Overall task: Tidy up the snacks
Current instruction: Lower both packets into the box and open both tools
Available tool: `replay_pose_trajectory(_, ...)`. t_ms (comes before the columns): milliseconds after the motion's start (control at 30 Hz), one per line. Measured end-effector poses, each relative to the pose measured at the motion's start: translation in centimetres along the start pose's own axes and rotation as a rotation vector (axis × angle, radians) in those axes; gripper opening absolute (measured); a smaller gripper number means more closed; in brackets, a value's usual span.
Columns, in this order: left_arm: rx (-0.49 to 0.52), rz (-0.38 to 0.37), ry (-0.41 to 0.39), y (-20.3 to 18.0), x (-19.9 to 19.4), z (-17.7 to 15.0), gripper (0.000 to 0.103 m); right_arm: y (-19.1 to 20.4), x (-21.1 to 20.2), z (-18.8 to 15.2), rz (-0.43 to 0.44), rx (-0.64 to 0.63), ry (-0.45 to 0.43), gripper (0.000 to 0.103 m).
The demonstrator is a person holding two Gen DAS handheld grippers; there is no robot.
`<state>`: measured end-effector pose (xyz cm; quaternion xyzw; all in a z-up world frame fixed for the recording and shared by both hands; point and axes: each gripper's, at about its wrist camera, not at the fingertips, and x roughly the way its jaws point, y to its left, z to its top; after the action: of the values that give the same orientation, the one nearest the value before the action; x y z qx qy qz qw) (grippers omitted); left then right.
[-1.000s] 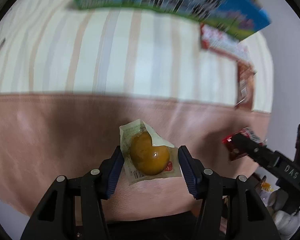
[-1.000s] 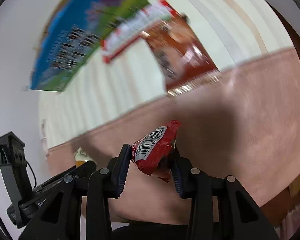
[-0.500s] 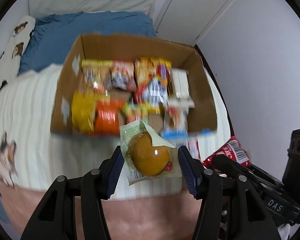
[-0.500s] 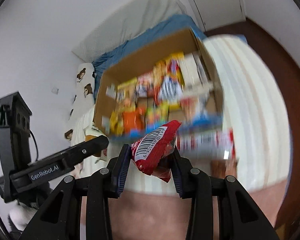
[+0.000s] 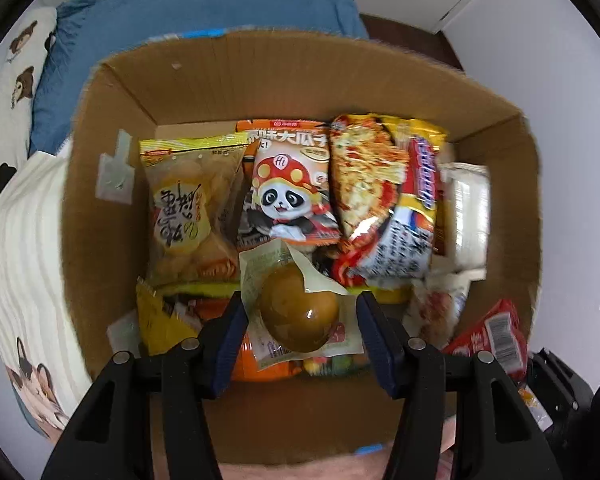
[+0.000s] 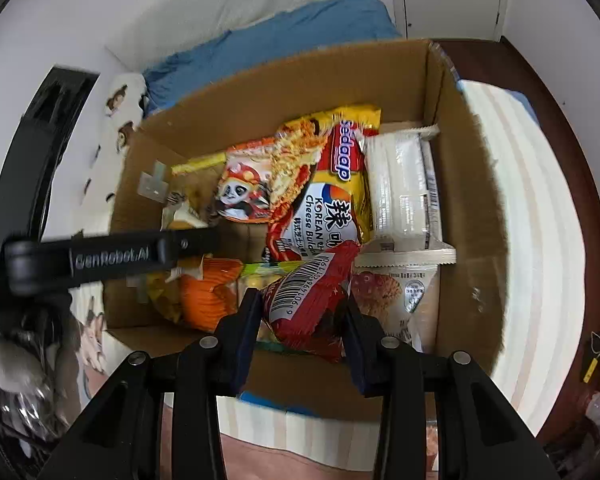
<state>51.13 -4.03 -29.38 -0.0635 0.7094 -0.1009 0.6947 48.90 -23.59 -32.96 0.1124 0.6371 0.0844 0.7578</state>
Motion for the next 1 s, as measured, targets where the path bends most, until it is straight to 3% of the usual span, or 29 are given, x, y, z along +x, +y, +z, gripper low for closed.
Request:
replay_pose_trajectory(233, 0.018, 0.004, 0.061, 0.4, 2.3, 2.0, 0.056, -0.7, 4.2, 0.4, -0.001, 0.014, 0.111, 0.044)
replay_pose_trajectory(267, 0.01, 0.013, 0.083, 0.5, 2.7, 2.1, 0.056, -0.7, 4.7, 0.4, -0.014, 0.005, 0.131, 0.048)
replay_pose_trajectory(300, 0.001, 0.014, 0.102, 0.7, 3.0, 2.2, 0.057, -0.7, 5.1, 0.3, -0.031, -0.005, 0.142, 0.06)
replay_pose_trajectory(367, 0.001, 0.011, 0.097, 1.0, 3.0, 2.0, 0.07, -0.7, 5.2, 0.1, -0.053, -0.012, 0.148, 0.084)
replay_pose_trajectory(400, 0.003, 0.026, 0.091, 1.1, 3.0, 2.0, 0.077, -0.7, 5.3, 0.0, -0.058, -0.015, 0.15, 0.087)
replay_pose_trajectory(433, 0.003, 0.041, 0.084, 1.3, 2.8, 1.9, 0.091, -0.7, 5.1, 0.0, -0.06, -0.014, 0.15, 0.087)
replay_pose_trajectory(467, 0.001, 0.043, 0.078, 1.5, 2.6, 1.8, 0.094, -0.8, 5.0, -0.1, -0.064, -0.014, 0.15, 0.088)
replay_pose_trajectory(567, -0.014, 0.04, 0.064, 2.1, 2.0, 1.5, 0.094, -0.8, 4.7, -0.1, -0.08, -0.014, 0.146, 0.095)
replay_pose_trajectory(733, 0.002, 0.055, 0.012, 2.9, 0.1, 0.2, 0.095, -0.6, 3.7, -0.2, -0.102, -0.021, 0.134, 0.096)
replay_pose_trajectory(1000, 0.011, 0.083, -0.109, 3.5, -3.6, -5.7, 0.095, -0.8, 1.2, -1.0, -0.1, 0.001, 0.068, 0.096)
